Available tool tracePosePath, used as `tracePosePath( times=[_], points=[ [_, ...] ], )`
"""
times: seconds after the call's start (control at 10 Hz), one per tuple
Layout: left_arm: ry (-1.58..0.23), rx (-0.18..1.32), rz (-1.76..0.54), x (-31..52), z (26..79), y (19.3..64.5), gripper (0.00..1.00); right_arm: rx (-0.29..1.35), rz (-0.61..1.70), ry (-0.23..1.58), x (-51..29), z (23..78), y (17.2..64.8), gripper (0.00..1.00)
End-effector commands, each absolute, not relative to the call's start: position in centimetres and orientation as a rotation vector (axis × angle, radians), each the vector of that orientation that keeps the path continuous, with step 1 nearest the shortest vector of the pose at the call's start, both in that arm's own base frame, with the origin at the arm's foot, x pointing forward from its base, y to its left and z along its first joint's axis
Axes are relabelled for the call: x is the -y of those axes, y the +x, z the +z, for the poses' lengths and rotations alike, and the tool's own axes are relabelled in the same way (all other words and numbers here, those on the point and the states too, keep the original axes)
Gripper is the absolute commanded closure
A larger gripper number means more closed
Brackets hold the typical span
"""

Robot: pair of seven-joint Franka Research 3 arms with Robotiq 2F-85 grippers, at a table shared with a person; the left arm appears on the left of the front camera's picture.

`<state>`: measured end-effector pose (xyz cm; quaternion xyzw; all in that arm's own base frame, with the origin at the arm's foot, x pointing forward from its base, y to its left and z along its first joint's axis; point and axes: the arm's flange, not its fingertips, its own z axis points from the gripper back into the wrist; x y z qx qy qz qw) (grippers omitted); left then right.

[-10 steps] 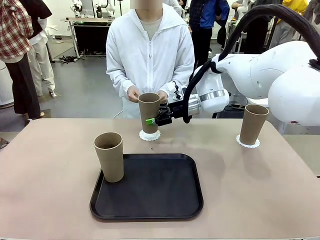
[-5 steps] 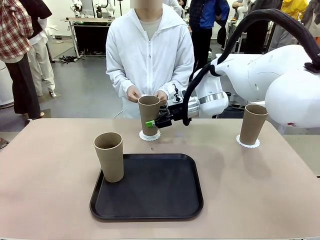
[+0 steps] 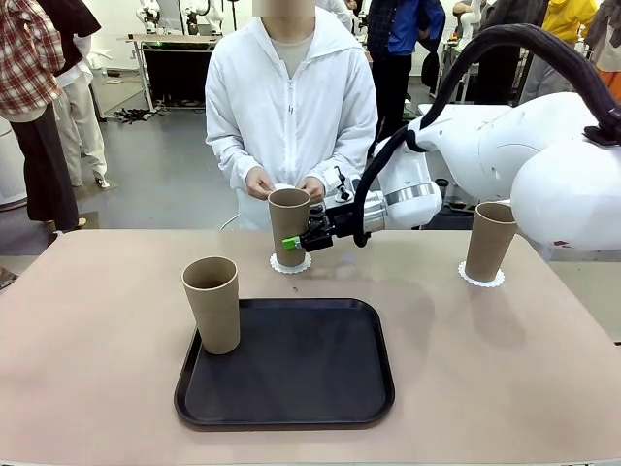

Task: Place coasters on the table and set cups on them.
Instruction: Take one Reusable plastic cup from the Flat Tray and place it on a coaster set by the human.

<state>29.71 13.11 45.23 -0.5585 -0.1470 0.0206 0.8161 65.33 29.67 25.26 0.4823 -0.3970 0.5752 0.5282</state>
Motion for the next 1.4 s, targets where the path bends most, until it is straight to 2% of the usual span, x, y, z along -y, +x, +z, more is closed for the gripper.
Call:
tracePosePath(
  times=[0.0,1.0,1.1,1.3],
  points=[
    [-1.205,0.328,0.036,-13.2,45.2,29.6,0.0,0.928,1.374,1.173,-29.9,25.1,66.5,0.17],
    [-1.205,0.328,0.036,-13.2,45.2,29.6,0.0,0.898,1.357,1.166,-29.6,23.7,67.2,0.17],
    [-1.205,0.328,0.036,-13.2,45.2,29.6,0.0,0.892,1.358,1.169,-29.7,23.8,67.2,0.0],
    [-1.205,0.328,0.036,-13.2,45.2,29.6,0.0,0.872,1.36,1.161,-29.9,23.9,66.9,0.0]
  ],
)
